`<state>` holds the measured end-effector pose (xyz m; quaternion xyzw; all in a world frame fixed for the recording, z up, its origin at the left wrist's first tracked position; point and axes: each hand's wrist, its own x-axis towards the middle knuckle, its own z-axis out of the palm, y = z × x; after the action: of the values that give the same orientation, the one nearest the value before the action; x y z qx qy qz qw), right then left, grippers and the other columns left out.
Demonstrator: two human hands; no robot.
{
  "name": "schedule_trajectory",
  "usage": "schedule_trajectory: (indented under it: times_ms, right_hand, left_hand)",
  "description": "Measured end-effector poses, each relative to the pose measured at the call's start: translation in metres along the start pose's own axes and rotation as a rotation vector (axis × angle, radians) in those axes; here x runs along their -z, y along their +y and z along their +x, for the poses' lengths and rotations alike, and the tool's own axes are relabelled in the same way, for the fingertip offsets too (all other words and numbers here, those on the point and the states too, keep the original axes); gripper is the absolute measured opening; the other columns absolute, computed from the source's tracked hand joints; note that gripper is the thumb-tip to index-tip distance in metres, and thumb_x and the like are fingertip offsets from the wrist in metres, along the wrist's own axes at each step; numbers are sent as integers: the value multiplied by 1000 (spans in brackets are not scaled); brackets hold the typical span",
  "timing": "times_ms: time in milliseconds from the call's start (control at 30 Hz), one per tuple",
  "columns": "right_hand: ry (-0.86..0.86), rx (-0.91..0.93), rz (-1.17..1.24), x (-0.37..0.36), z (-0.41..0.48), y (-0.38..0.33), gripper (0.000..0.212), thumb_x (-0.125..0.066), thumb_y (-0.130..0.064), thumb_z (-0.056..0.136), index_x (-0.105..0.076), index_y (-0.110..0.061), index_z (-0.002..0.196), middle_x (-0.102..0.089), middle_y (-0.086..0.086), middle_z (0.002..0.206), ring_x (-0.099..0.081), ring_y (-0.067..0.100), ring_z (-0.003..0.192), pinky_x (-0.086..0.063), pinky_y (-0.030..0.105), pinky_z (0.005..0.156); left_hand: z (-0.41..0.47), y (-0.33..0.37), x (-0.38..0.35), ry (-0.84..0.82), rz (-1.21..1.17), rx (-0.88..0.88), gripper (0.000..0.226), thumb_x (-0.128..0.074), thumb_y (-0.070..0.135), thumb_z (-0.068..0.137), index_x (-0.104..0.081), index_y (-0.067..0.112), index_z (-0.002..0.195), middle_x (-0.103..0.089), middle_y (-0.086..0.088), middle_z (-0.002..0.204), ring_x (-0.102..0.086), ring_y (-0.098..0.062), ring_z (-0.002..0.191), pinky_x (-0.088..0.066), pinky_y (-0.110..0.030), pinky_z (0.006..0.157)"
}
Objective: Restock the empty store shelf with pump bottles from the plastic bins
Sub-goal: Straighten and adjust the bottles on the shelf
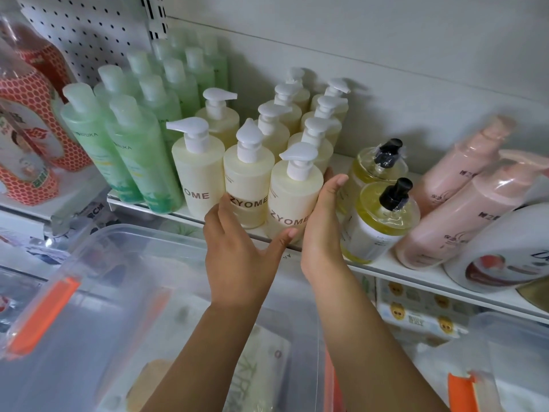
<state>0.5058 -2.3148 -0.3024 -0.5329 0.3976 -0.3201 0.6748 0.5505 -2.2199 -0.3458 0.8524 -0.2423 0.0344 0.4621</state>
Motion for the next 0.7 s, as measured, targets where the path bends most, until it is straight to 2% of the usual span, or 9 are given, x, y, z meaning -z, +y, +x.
schedule_trajectory:
  times_ms: [133,267,333,400,467,567,633,700]
  right_hand:
    - [-6,-20,-6,0,6,0,61,-9,-66,101,-45,-44,145,-55,-22,132,-50,3,120,-38,24,98]
    - [-12,-82,10,1,13,-1,69,-10,-70,99,-47,-38,148,-55,-14,143,-49,6,121,-37,28,98]
    - [13,-80,21,1,17,-1,68,-12,-69,99,-49,-36,147,-58,-14,138,-50,6,121,-37,28,98]
    - [52,-57,37,0,22,-1,67,-15,-69,100,-50,-35,146,-59,-15,136,-52,7,125,-39,29,104]
    - [71,-16,48,-2,27,-4,67,-16,-68,101,-43,-34,152,-51,-11,150,-47,10,137,-36,36,117]
    - [98,27,98,-1,39,-9,64,-20,-62,105,-38,-28,156,-43,-5,158,-41,14,145,-32,40,121]
    - [136,22,130,-2,45,-14,72,-26,-73,98,-37,-32,156,-39,-10,160,-36,11,147,-27,39,124]
    - [152,18,133,-1,54,-9,85,-30,-87,84,-43,-37,151,-46,-14,155,-41,11,144,-28,42,123]
  left_hand:
    - [1,3,-7,33,48,12,116,-77,70,60,-30,9,146,-40,-8,140,-39,-26,130,-51,-44,87]
    - [2,3,-12,63,85,9,120,-74,75,56,-32,5,144,-43,-11,136,-42,-29,126,-53,-46,84]
    - [3,3,-13,71,97,9,122,-70,79,55,-32,4,144,-43,-12,135,-43,-30,125,-53,-46,83]
    - [3,2,-13,71,99,13,122,-66,80,54,-32,5,144,-43,-12,135,-44,-31,126,-53,-46,84]
    - [3,1,-12,61,90,18,122,-65,79,54,-31,6,145,-42,-11,136,-44,-31,127,-53,-47,85]
    - [3,-1,-13,56,90,7,120,-71,75,54,-31,7,145,-41,-11,137,-44,-31,127,-53,-47,83]
    - [3,-3,-13,51,88,5,120,-73,74,55,-30,7,145,-41,-10,137,-44,-31,127,-54,-48,84]
    - [4,-4,-13,45,85,8,119,-73,74,55,-30,8,145,-41,-10,137,-43,-30,127,-55,-49,85]
